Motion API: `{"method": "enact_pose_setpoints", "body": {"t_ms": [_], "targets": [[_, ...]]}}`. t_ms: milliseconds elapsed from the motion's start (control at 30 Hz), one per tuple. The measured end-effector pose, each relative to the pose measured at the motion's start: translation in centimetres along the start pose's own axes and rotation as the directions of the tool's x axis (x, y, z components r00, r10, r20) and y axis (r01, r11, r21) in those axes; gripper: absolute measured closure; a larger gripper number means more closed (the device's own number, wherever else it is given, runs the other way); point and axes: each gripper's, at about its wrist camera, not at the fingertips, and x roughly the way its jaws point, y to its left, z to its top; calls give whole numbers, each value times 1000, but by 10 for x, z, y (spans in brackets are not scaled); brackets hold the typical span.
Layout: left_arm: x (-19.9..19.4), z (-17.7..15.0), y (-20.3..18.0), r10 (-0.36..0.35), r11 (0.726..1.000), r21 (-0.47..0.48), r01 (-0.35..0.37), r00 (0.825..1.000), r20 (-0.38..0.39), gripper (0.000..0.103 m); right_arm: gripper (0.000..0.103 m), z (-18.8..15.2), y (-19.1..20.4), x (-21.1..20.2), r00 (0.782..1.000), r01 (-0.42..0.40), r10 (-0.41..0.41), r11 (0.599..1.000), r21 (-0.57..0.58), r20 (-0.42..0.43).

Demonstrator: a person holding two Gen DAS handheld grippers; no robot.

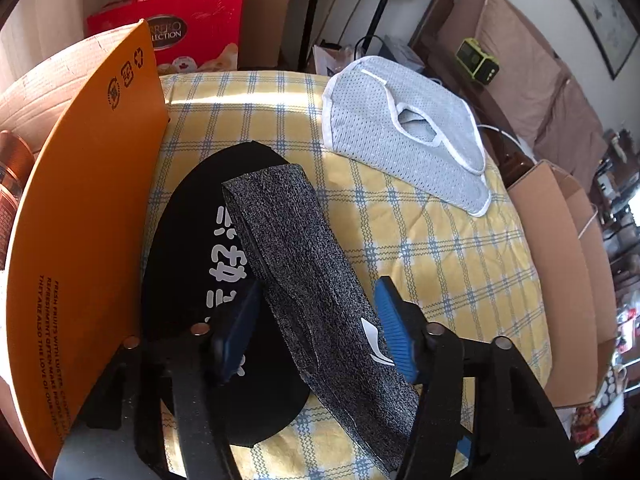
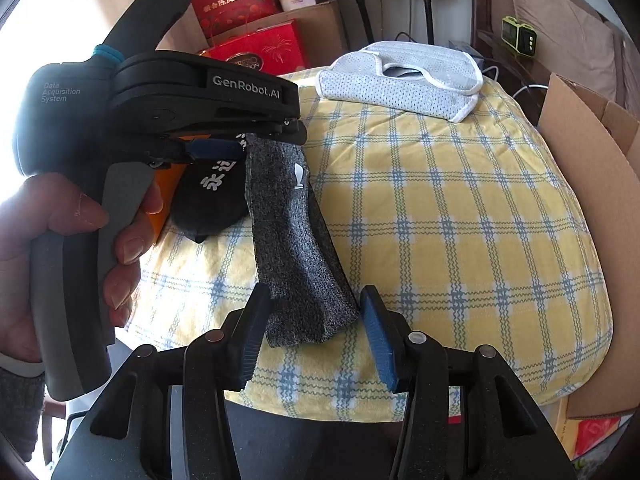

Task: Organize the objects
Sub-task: 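Grasp the headband with the left tool and lift it off the eye mask, then carry the headband over the orange box with both tools and release it inside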

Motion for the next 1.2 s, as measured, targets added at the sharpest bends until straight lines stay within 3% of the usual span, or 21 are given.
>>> {"method": "enact_pose_setpoints", "body": {"t_ms": [233,300,333,467,700,1200], "targets": [[-1,-4,-3,19,1000,6,-19,1000,-5,90,71,1,8,4,997,71,-71,996,-54,-5],[-3,-5,-4,9,1000,5,-9,1000,-8,98,81,1,10,3,997,76,-76,995,-59,0],[-5,-5,-4,1,1000,3,-1,1000,-4,100,91,2,10,2,997,74,-74,995,-60,3],[-16,-7,-6,-81,997,-5,81,997,14,101,94,4,6,-2,1000,9,-9,999,-39,4],[-49,-2,-22,-164,986,46,161,984,66,101,95,6,7,-14,1000,3,-2,1000,-23,29],[-157,44,-28,-258,962,142,232,944,205,101,96,48,39,-85,984,-17,31,996,-84,173]]}}
